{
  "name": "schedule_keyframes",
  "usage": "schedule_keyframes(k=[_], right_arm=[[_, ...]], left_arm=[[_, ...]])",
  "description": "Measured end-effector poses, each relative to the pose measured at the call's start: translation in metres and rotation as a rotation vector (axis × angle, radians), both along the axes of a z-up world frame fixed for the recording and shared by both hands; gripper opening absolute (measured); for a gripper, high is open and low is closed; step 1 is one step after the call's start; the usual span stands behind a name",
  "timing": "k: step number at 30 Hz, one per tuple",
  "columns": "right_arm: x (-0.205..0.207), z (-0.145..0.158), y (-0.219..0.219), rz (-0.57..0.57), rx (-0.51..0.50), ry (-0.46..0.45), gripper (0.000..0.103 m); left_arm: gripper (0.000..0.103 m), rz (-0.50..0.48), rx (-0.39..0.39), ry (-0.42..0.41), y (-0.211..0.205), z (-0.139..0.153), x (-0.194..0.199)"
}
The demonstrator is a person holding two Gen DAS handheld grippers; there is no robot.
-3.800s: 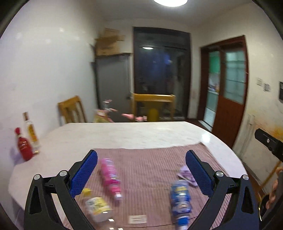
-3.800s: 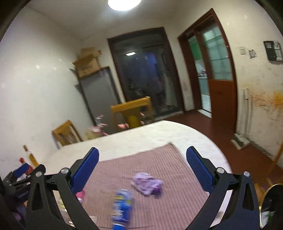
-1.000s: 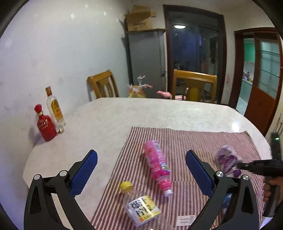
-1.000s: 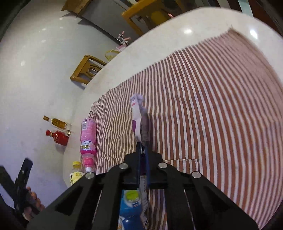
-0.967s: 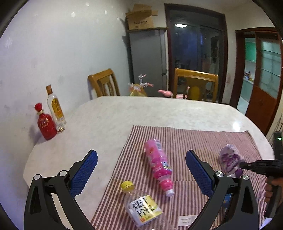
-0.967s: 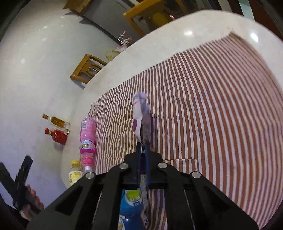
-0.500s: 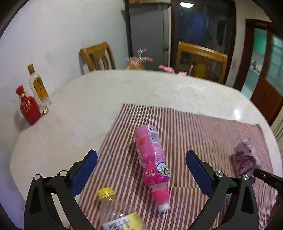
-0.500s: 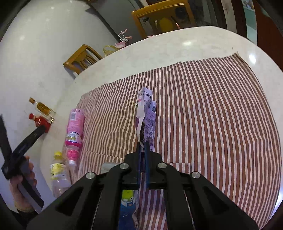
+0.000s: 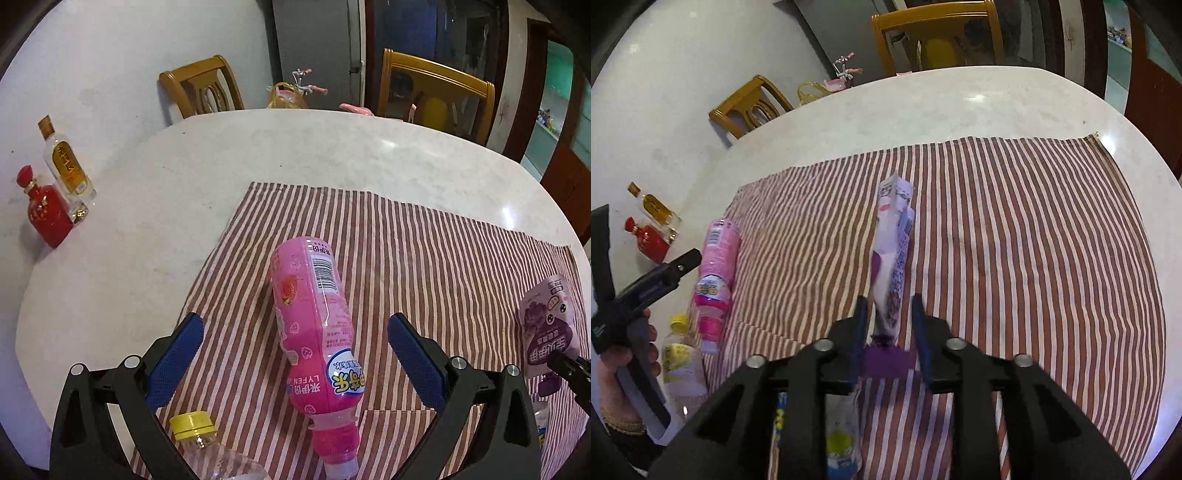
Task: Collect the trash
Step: 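Grasp the pink bottle with the left tool while the right tool holds the purple pouch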
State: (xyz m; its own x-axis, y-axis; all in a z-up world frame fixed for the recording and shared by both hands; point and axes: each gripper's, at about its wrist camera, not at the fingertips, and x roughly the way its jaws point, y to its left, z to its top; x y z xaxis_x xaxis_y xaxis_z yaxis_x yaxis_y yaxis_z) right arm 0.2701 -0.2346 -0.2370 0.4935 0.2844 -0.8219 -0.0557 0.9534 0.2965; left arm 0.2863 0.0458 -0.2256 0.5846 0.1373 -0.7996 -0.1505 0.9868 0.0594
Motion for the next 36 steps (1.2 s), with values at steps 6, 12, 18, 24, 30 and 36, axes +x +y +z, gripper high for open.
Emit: schedule_keyframes(k=[6, 12, 18, 24, 30, 36], right_arm=[[0.015, -0.011, 0.0, -0.009, -0.006, 0.026, 0.012], [-0.001, 0.004, -0.01, -0.013, 0.047, -0.004, 0.011], [-0.02, 0.034, -0.025, -0.033, 0.073, -0.065, 0.011], [-0.034, 0.059, -0.034, -0.042, 0.094, -0.121, 0.011], [-0.044, 0.071, -0.037, -0.041, 0.121, -0.147, 0.011], [-0.056, 0.07, -0.045, -0.071, 0.133, -0.144, 0.011]], left_arm=[[0.097, -0.002, 0.026, 0.055, -0.003, -0.012, 0.012], [0.097, 0.007, 0.071, 0.111, -0.009, -0.025, 0.022], [0.097, 0.024, 0.06, 0.176, -0.013, -0.042, 0.029], [0.073, -0.011, 0.008, 0.237, -0.017, -0.059, 0.032], [0.049, -0.061, -0.038, 0.174, -0.023, -0.046, 0.029], [0.048, -0.147, -0.091, 0.035, -0.044, -0.004, 0.011]])
